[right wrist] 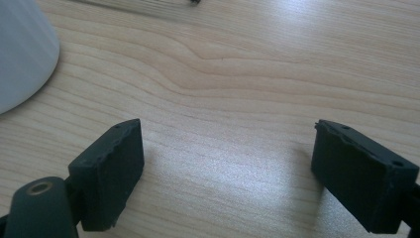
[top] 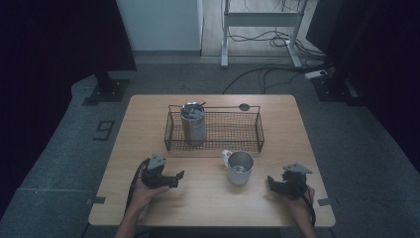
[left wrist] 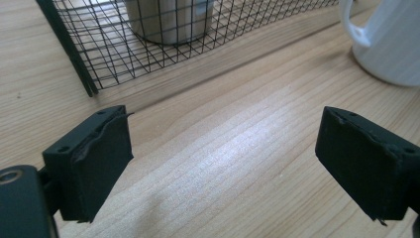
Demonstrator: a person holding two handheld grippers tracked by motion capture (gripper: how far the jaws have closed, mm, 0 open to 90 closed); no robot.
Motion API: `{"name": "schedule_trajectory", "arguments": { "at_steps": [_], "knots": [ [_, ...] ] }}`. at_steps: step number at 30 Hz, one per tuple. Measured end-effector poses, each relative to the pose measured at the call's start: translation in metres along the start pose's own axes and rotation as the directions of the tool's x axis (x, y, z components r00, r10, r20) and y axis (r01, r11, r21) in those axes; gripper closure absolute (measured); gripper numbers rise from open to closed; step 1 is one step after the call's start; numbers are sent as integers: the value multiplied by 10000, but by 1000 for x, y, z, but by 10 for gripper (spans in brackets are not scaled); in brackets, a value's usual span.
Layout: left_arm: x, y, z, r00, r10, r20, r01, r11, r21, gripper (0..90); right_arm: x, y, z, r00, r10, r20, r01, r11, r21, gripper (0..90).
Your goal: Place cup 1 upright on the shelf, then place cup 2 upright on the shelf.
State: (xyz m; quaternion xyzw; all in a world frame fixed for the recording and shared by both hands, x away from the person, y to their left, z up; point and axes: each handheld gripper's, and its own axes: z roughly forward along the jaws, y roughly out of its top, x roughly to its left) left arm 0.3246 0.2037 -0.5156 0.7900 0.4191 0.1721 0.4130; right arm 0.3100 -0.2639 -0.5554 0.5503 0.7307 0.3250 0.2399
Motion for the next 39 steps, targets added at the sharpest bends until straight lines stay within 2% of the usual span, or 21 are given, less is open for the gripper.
{"name": "schedule_trajectory", "arguments": {
  "at_steps": [4,13,17,22,25,33,35,36,39],
  "knots": [
    [-1,-4,1,9999,52,-97,-51,10000,74,75,0,0,0,10000,10,-12,-10,10000,-10,127],
    [-6,-4,2,9998,80,163,-80,10000,43,76,2,-1,-1,10000,-50,-9,50,10000,-62,138],
    [-7,-7,4,9996,250,145,-254,9994,232,77,7,-1,-3,9998,-215,-54,214,9996,-205,138],
    [-5,-8,3,9997,164,162,-167,9996,235,78,9,1,-10,9998,-154,-135,147,9986,-513,138],
    [-3,-9,2,9999,76,133,-79,9997,218,78,11,3,-20,9994,48,-356,-81,9955,-941,144],
    [-3,-10,-1,9999,117,78,-118,9997,207,78,17,11,-39,9946,127,-1034,-292,9867,-1597,146],
    [-3,-10,-1,9999,125,81,-127,9996,251,78,17,12,-41,9940,136,-1086,-317,9855,-1668,147],
    [-4,-10,0,9999,77,68,-79,9995,311,78,17,13,-46,9911,266,-1304,-499,9827,-1784,147],
    [-6,-9,-2,9995,-160,256,155,9997,197,107,17,14,-52,9882,339,-1493,-635,9781,-1984,147]
  ]
}}
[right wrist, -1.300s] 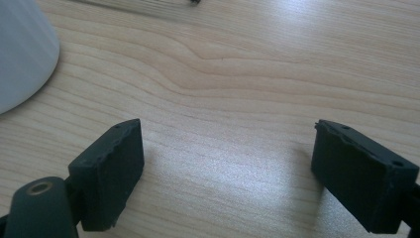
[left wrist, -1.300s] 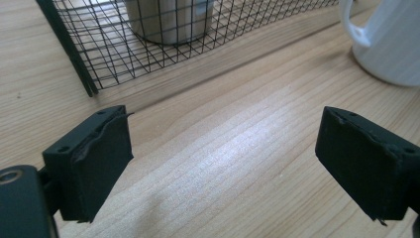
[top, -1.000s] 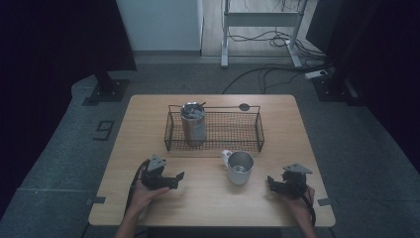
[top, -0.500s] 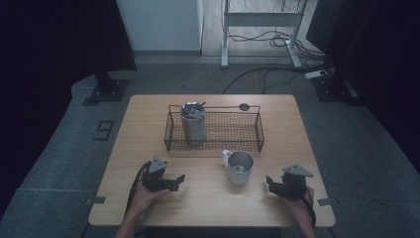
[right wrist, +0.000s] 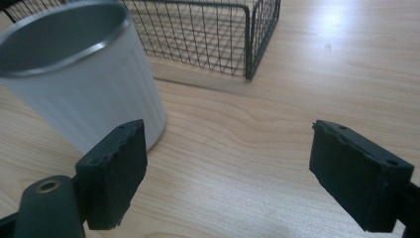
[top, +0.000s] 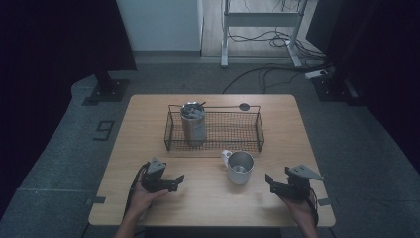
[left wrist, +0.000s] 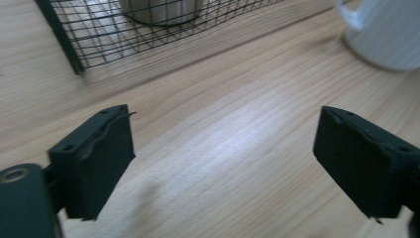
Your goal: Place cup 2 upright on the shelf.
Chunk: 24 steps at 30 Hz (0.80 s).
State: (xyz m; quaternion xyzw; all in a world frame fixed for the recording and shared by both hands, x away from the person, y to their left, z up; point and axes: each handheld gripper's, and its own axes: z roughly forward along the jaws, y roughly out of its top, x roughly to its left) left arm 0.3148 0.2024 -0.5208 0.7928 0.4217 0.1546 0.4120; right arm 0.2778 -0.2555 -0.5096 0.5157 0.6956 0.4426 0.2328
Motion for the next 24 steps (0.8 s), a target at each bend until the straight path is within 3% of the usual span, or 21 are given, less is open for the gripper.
{"name": "schedule_trajectory", "arguments": {
  "at_steps": [2,3,5,24],
  "knots": [
    [-1,1,-1,10000,53,-45,-53,10000,-29,108,1,1,-1,10000,22,-27,-22,10000,-35,148],
    [-2,1,-1,10000,49,-15,-50,10000,-47,107,2,3,-5,9993,195,-333,-200,9997,-156,148],
    [-2,1,0,10000,52,-21,-52,10000,-30,107,5,5,-7,9983,244,-527,-259,9993,-276,150],
    [0,-3,4,9999,-141,-89,143,9997,178,107,41,16,-1,9888,-375,-1443,325,9988,-366,145]
  ]
}}
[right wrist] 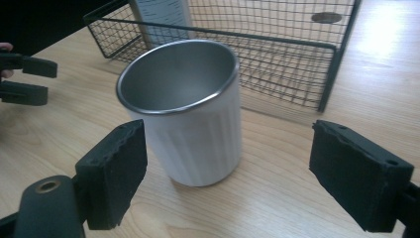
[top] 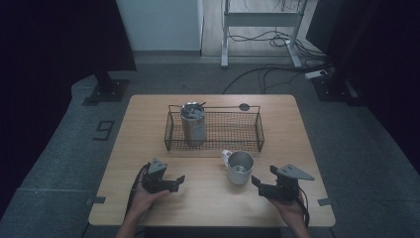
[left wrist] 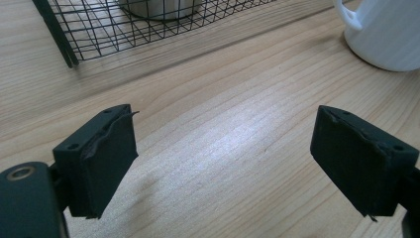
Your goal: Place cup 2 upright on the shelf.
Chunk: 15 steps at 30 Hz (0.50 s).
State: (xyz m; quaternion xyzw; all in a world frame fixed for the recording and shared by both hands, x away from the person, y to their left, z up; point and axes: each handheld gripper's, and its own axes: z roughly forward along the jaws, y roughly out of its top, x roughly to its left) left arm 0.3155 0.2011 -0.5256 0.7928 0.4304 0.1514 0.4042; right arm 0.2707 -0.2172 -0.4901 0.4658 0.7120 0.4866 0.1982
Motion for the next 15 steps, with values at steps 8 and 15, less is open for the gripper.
{"name": "schedule_trajectory", "arguments": {
  "at_steps": [8,15],
  "knots": [
    [0,0,-1,10000,-26,-4,26,10000,-61,108,10,2,9,9994,-157,-307,162,9998,149,143],
    [-1,0,-2,10000,39,19,-39,10000,-80,108,17,4,15,9986,-306,-434,316,9993,221,138]
  ]
}}
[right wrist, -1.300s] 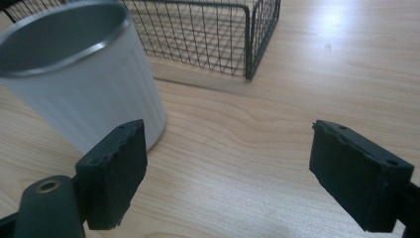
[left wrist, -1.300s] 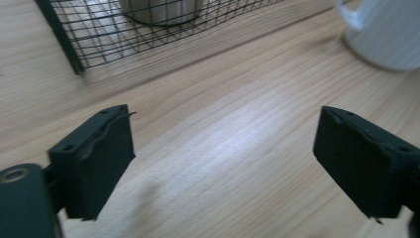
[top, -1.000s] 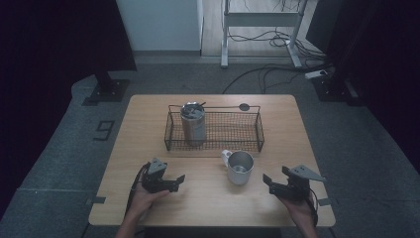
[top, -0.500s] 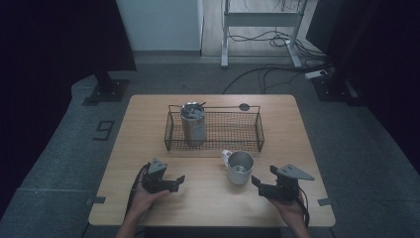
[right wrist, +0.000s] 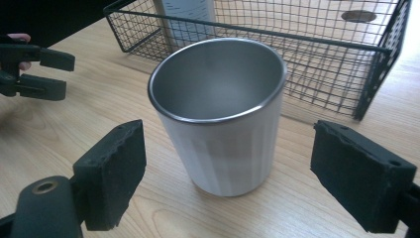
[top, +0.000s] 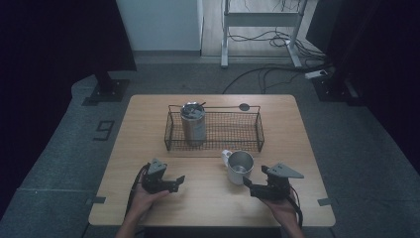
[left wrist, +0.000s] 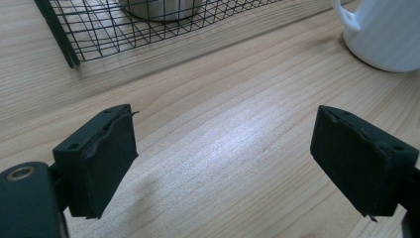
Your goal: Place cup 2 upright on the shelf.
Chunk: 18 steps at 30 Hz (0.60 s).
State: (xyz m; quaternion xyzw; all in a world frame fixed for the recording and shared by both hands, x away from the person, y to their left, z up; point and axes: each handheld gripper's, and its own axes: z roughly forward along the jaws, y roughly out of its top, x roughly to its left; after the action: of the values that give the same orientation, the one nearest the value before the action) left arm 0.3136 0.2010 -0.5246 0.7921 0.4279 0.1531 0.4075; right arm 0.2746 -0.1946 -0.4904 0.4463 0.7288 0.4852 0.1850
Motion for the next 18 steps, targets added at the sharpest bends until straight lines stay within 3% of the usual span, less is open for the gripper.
{"name": "schedule_trajectory", "arguments": {
  "at_steps": [5,18],
  "knots": [
    [0,0,-2,10000,-5,81,6,9998,-185,108,5,1,4,9999,-106,-45,107,9999,102,131],
    [-1,0,-1,9999,-93,144,94,9999,-95,107,10,1,18,9998,-157,96,153,9993,351,54]
  ]
}}
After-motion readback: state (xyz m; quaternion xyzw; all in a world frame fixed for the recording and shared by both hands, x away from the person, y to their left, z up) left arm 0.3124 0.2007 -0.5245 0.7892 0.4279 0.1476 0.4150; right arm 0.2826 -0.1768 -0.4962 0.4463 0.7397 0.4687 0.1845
